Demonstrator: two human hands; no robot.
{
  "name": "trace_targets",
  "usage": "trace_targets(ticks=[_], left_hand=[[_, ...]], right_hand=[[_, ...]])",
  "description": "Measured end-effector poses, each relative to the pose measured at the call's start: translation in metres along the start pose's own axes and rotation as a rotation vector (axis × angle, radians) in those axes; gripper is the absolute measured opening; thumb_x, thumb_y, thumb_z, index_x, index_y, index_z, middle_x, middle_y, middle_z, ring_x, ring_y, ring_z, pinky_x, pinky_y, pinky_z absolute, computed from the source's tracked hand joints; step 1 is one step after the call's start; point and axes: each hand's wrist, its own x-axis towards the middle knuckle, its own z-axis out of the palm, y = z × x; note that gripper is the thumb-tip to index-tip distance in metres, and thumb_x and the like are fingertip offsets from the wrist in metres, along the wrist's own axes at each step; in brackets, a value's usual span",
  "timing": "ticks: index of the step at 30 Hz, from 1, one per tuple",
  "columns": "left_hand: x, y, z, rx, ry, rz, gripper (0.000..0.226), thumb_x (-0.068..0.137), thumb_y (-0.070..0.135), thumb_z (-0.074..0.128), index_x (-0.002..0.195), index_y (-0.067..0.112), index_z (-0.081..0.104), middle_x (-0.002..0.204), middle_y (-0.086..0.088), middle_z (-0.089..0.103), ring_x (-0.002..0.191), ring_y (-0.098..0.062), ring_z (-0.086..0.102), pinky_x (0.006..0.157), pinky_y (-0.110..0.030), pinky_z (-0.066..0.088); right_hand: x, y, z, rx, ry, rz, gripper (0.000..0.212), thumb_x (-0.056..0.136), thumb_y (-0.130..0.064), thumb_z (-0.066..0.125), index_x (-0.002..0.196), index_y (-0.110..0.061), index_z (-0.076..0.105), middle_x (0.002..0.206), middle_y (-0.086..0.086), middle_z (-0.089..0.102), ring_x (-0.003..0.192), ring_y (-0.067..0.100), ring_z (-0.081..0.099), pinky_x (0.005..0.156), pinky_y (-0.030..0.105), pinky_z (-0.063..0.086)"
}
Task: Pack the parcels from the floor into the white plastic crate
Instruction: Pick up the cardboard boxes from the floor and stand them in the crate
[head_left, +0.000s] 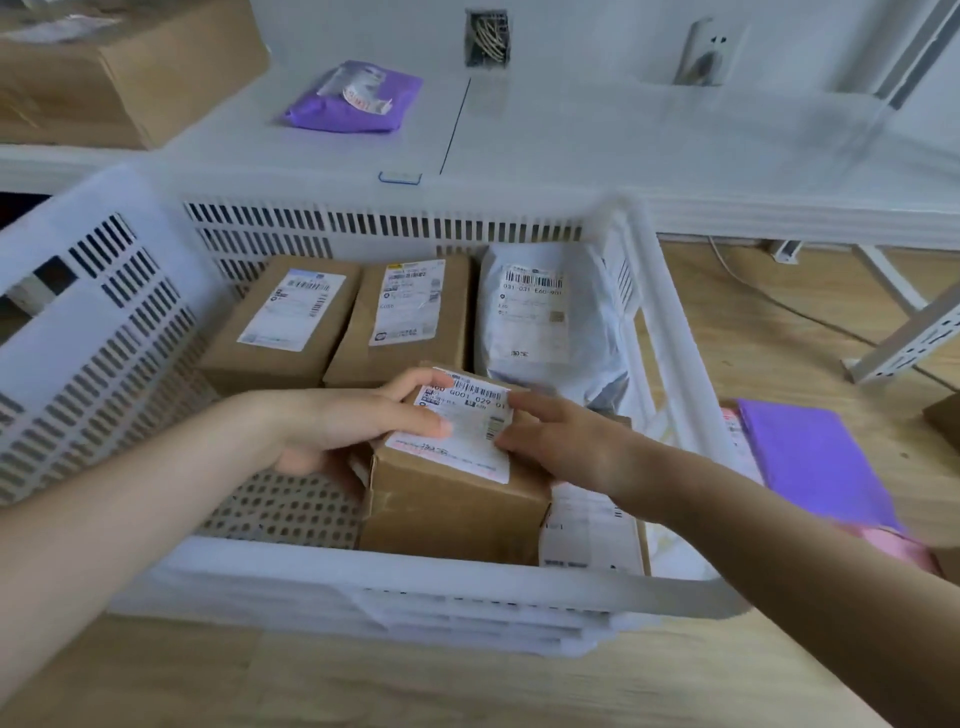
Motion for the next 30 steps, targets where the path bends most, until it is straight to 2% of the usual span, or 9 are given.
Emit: trace_targets(ticks=[3,6,9,11,18,22,26,28,30], left_hand=[[0.019,-0.006,-0.002,0.053,-0.126,-0.049,0.065,0.082,0.018,0.067,0.121,0.056,0.031,0.112,0.011,0.056,0.098,-0.013,0.058,0.070,-0.028,0.054],[0.034,-0.012,-0.004,0.135,-0.243,-0.072,0.089,0.076,0.000,0.071,0.124,0.057,0.023,0.120,0.006,0.058,0.106,-0.016,0.060,0.073,-0.034,0.057],[0.047,-0.016,0.000,0.341,-0.204,-0.107,0.091,0.077,0.005,0.073,0.126,0.056,0.016,0.112,0.012,0.057,0.099,-0.009,0.058,0.065,-0.022,0.055],[0.054,-0.015,0.005,0.510,-0.179,-0.135,0.090,0.077,0.010,0.073,0.129,0.052,0.014,0.110,0.009,0.050,0.090,-0.010,0.057,0.059,-0.018,0.053],[0.066,-0.017,0.005,0.978,-0.132,-0.120,0.097,0.078,0.022,0.073,0.136,0.049,0.000,0.079,0.000,0.052,0.058,-0.011,0.056,0.049,-0.019,0.049],[0.064,-0.010,0.004,1.012,-0.175,-0.155,0.091,0.080,0.023,0.070,0.136,0.047,0.003,0.080,0.007,0.051,0.063,-0.010,0.059,0.061,-0.024,0.053],[0.050,0.024,0.009,0.948,0.023,-0.037,0.049,0.083,0.028,0.065,0.123,0.036,0.039,0.083,0.007,0.057,0.066,-0.020,0.068,0.063,-0.032,0.056],[0.046,0.045,0.017,0.978,0.217,0.111,0.023,0.087,0.031,0.060,0.109,0.027,0.054,0.082,0.009,0.058,0.064,-0.018,0.067,0.065,-0.032,0.052],[0.043,0.068,0.027,0.974,0.385,0.237,0.011,0.090,0.031,0.053,0.096,0.025,0.058,0.086,0.005,0.063,0.072,-0.016,0.062,0.067,-0.030,0.048]], right_hand=[[0.008,0.010,0.003,-0.394,-0.081,0.035,0.046,0.086,-0.029,0.052,0.129,-0.023,0.042,0.127,0.001,0.047,0.121,0.022,0.042,0.101,0.033,0.038],[0.009,0.021,0.008,-0.900,-0.115,0.048,0.063,0.083,-0.044,0.049,0.137,-0.026,0.021,0.144,0.002,0.012,0.136,0.035,0.003,0.107,0.053,0.015],[0.013,0.026,0.007,-1.078,-0.180,0.077,0.077,0.083,-0.051,0.050,0.144,-0.031,0.009,0.153,0.001,-0.011,0.139,0.035,-0.018,0.110,0.054,-0.002],[0.019,0.025,0.004,-1.153,-0.226,0.123,0.074,0.083,-0.056,0.049,0.145,-0.035,0.014,0.155,-0.001,-0.020,0.138,0.034,-0.025,0.110,0.054,-0.011],[0.025,0.031,0.010,-1.206,-0.232,0.119,0.056,0.088,-0.049,0.040,0.141,-0.039,0.025,0.155,-0.005,-0.017,0.136,0.035,-0.030,0.109,0.053,-0.014],[0.011,0.019,0.002,-1.172,-0.234,0.084,0.053,0.091,-0.050,0.034,0.142,-0.041,0.022,0.157,-0.002,-0.011,0.140,0.033,-0.021,0.110,0.053,-0.013],[-0.021,-0.007,-0.027,-1.225,-0.142,0.016,0.047,0.092,-0.047,0.038,0.135,-0.029,0.042,0.147,0.007,0.031,0.139,0.035,0.014,0.110,0.052,0.010],[-0.040,-0.017,-0.045,-1.143,-0.077,-0.067,0.042,0.094,-0.043,0.039,0.121,-0.015,0.054,0.127,0.010,0.053,0.123,0.031,0.042,0.092,0.037,0.033],[-0.061,-0.024,-0.065,-0.970,-0.037,-0.156,0.041,0.096,-0.037,0.040,0.108,-0.003,0.060,0.107,0.012,0.063,0.095,0.027,0.057,0.068,0.027,0.037]])
